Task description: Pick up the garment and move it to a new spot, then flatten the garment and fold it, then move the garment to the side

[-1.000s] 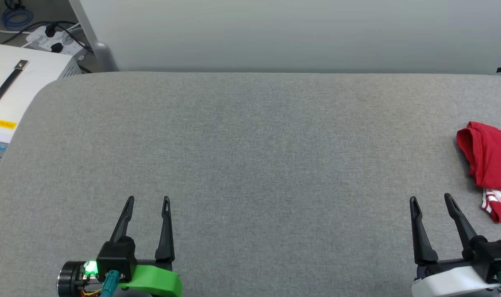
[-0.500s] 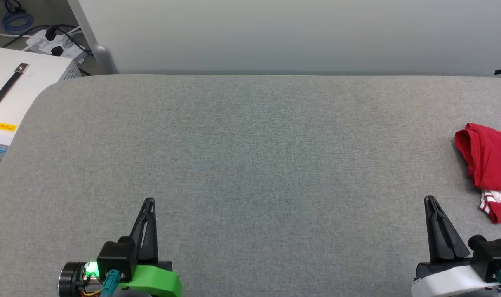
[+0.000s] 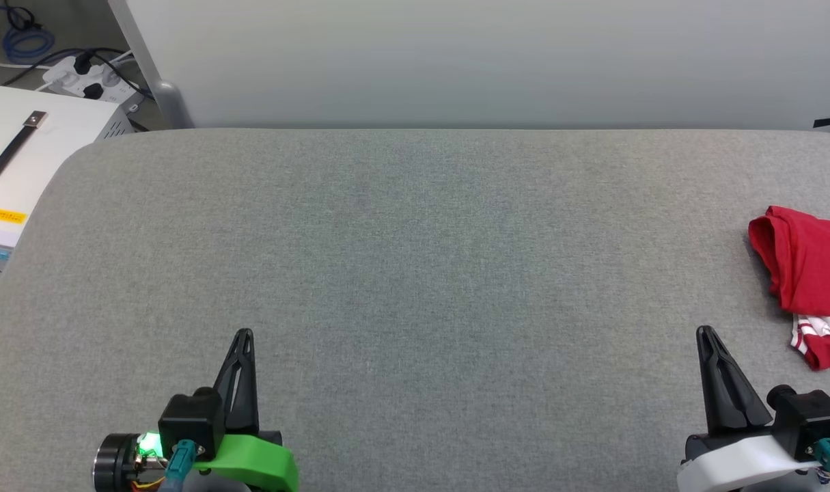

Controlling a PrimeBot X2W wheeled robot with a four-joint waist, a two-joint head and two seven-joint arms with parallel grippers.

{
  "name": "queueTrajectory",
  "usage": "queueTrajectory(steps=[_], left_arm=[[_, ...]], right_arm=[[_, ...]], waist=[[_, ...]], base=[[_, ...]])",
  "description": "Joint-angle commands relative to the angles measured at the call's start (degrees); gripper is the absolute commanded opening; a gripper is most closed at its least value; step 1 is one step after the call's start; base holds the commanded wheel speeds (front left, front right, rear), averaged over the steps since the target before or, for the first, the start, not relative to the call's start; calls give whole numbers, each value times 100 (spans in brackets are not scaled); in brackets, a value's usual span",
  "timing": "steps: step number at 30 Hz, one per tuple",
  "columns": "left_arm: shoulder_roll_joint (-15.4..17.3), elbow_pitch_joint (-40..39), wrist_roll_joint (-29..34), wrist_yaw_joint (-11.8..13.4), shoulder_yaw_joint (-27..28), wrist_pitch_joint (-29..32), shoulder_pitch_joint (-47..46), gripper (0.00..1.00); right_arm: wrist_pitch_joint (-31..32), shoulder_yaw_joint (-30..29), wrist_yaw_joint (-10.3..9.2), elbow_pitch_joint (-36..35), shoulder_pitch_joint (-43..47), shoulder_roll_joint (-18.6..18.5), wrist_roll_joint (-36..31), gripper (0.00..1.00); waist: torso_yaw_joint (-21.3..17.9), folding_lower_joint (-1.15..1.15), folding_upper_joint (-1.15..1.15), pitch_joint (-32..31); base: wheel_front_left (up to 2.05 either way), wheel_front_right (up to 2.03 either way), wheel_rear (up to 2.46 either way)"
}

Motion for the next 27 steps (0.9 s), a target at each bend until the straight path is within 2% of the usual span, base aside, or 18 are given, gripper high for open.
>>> queueTrajectory(steps=[1,27], left_arm=[[-38,-23,60,-29,20,39,-69,0],[-89,-56,131,-72,129,397,-174,0]], right_arm=[[33,10,-1,25,-107,9,-59,0],[393,60,-2,102,-278,44,-186,0]], waist=[[-3,0,0,-6],[-53,0,0,-113]], base=[[0,0,0],[0,0,0]])
